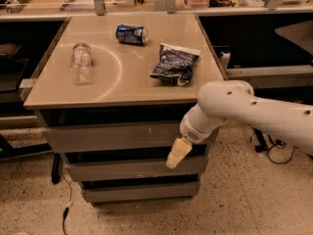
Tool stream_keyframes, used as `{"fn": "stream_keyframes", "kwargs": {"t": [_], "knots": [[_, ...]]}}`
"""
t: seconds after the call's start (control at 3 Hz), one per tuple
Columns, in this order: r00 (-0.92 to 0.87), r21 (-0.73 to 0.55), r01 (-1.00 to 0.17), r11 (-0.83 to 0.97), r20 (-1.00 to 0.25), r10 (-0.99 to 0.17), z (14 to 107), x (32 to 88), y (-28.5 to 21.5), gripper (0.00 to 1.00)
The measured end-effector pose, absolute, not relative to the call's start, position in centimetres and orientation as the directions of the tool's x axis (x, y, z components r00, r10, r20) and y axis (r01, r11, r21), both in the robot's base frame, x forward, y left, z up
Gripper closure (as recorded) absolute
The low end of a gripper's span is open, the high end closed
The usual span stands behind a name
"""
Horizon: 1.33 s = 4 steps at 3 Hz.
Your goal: Open top drawer
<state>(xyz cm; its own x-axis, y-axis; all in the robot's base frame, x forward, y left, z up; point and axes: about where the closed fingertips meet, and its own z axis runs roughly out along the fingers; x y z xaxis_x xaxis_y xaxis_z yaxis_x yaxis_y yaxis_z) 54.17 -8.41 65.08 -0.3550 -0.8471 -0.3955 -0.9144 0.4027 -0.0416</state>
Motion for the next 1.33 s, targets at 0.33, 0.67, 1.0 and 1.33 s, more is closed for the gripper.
{"fn": "stream_keyframes", "kwargs": {"t": [0.33,0.67,1.0,1.33], "knots": [[-0.349,-0.026,-0.922,0.387,-0.380,-0.857,64.9,53.8,-8.4,0.00],[-0.360,-0.002,-0.920,0.391,-0.385,-0.850,65.0,53.7,-8.9,0.00],[-0.360,0.008,-0.922,0.388,-0.387,-0.849,65.3,53.5,-8.8,0.00],[-0.361,0.031,-0.925,0.379,-0.388,-0.848,65.3,52.8,-8.7,0.00]]}}
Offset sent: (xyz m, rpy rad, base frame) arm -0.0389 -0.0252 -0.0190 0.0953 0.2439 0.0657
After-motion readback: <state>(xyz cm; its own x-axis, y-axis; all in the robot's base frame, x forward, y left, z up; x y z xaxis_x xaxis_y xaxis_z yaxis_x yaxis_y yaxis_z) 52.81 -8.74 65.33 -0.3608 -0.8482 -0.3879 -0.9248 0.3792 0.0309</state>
